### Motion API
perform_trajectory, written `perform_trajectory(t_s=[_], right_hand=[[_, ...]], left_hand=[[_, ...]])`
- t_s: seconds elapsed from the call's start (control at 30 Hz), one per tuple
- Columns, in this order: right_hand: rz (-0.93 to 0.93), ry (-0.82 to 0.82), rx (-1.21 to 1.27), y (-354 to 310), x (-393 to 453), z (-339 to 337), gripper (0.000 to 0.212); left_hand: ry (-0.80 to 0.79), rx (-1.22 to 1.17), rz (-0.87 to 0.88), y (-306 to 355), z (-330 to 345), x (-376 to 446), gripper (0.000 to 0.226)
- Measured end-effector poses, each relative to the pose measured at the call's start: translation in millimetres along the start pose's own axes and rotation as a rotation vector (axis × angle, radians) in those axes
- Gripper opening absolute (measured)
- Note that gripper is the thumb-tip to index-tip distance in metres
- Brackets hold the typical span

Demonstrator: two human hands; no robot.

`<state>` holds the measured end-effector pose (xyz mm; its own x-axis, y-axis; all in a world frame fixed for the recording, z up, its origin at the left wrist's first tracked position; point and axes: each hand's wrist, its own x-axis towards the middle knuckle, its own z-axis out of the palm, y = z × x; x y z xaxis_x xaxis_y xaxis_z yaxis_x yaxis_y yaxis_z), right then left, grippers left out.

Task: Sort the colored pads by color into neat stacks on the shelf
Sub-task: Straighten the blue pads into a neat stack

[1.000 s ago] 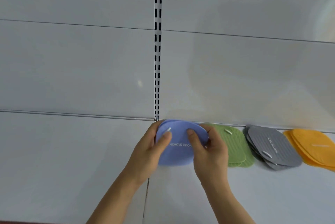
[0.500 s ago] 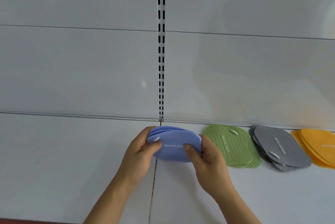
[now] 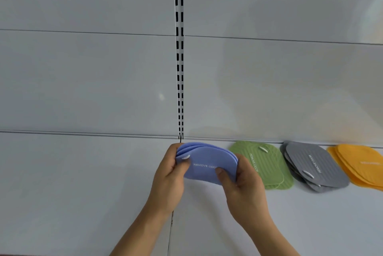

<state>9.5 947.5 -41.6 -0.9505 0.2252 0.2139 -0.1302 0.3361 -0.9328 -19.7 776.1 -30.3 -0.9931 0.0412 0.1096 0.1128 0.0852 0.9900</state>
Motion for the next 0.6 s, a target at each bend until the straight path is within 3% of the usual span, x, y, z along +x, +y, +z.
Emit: perform_trajectory(t_s=[0.27, 0.43, 0.6], right_hand=[[0.125, 0.009, 0.041, 11, 5, 7, 0.023], [0.096, 0.045, 0.074, 3, 2, 15, 0.037], [0.156, 0.077, 0.044, 12, 2, 19, 0.029]], left_hand=[[-0.002, 0.002, -0.028, -12, 3, 3, 0.03], [0.041, -0.034, -0.04, -5, 10, 1, 0.03], [0.028, 0.015, -0.123, -19, 13, -1, 0.028]])
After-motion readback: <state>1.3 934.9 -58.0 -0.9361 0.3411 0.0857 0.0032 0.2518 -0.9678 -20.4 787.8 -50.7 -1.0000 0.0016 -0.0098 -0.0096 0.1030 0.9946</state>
